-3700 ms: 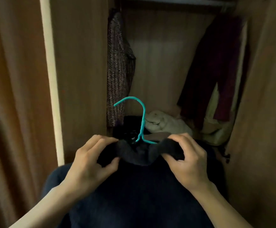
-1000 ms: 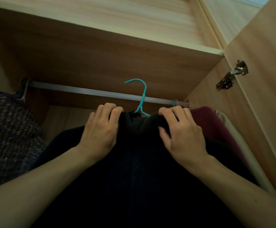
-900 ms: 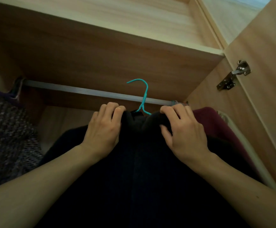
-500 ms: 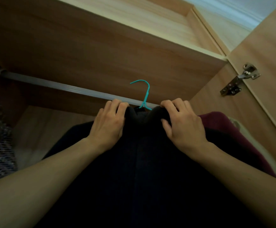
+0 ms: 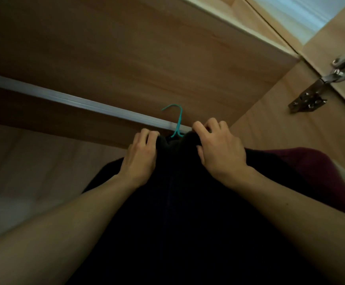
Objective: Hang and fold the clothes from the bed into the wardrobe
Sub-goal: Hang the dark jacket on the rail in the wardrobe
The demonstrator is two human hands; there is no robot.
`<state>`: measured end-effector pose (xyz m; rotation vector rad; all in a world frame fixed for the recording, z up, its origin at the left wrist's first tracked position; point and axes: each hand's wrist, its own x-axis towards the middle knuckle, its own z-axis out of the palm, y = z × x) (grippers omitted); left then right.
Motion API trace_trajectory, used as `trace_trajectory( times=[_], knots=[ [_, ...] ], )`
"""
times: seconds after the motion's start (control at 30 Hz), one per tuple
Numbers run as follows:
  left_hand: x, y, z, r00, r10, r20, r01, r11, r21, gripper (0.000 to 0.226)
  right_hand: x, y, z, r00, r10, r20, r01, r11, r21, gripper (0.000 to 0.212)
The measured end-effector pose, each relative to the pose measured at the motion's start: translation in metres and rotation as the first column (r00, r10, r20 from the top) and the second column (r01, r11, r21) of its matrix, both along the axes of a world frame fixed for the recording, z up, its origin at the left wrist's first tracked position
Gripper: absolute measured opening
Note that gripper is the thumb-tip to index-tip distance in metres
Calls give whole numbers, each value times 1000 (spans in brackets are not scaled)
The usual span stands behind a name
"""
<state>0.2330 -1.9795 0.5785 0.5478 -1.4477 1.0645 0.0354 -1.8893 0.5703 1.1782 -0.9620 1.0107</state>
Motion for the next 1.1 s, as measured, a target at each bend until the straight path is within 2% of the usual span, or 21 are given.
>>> trace_trajectory(
  times=[0.1, 0.23, 0.37, 0.43, 0.47, 0.53, 0.6, 0.67, 0.73, 0.83, 1.1],
  knots=[
    [-15, -30, -5, 998, -52, -19, 52, 998, 27, 38, -6, -12, -1, 999, -49, 7, 49, 998, 45, 54],
    [-47, -63, -11, 987, -139, -80, 143, 988, 56, 42, -14, -24, -6, 991, -136, -15, 137, 989, 62, 51],
    [-86, -94, -22, 956, -242, -164, 255, 965, 61, 41, -24, -39, -19, 971, -237, -38, 238, 971, 31, 58],
    [-104, -102, -27, 905, -358, -229, 385, 918, 89, 37, -26, -43, -23, 952, -304, -26, 305, 952, 42, 59],
    [-111, -101, -29, 852, -453, -265, 491, 866, 99, 35, -26, -45, -24, 941, -339, -20, 339, 940, 47, 60],
    [-122, -98, -35, 770, -568, -290, 618, 777, 120, 48, -26, -45, -28, 924, -382, -36, 383, 924, 23, 57],
    [-127, -98, -42, 785, -554, -277, 601, 789, 126, 51, -28, -44, -36, 904, -419, -85, 420, 908, -7, 53],
    [-125, -96, -54, 769, -566, -298, 624, 765, 157, 54, -30, -44, -55, 867, -477, -146, 484, 875, 18, 64],
    [-121, -95, -65, 760, -561, -327, 644, 714, 273, 59, -33, -45, -69, 838, -518, -172, 532, 846, 42, 73],
    [-113, -106, -81, 833, -474, -286, 554, 706, 442, 66, -35, -50, -79, 814, -560, -156, 573, 817, 61, 77],
    [-132, -130, -103, 800, -502, -327, 600, 667, 442, 77, -43, -60, -80, 782, -607, -141, 617, 787, 31, 79]
  ],
)
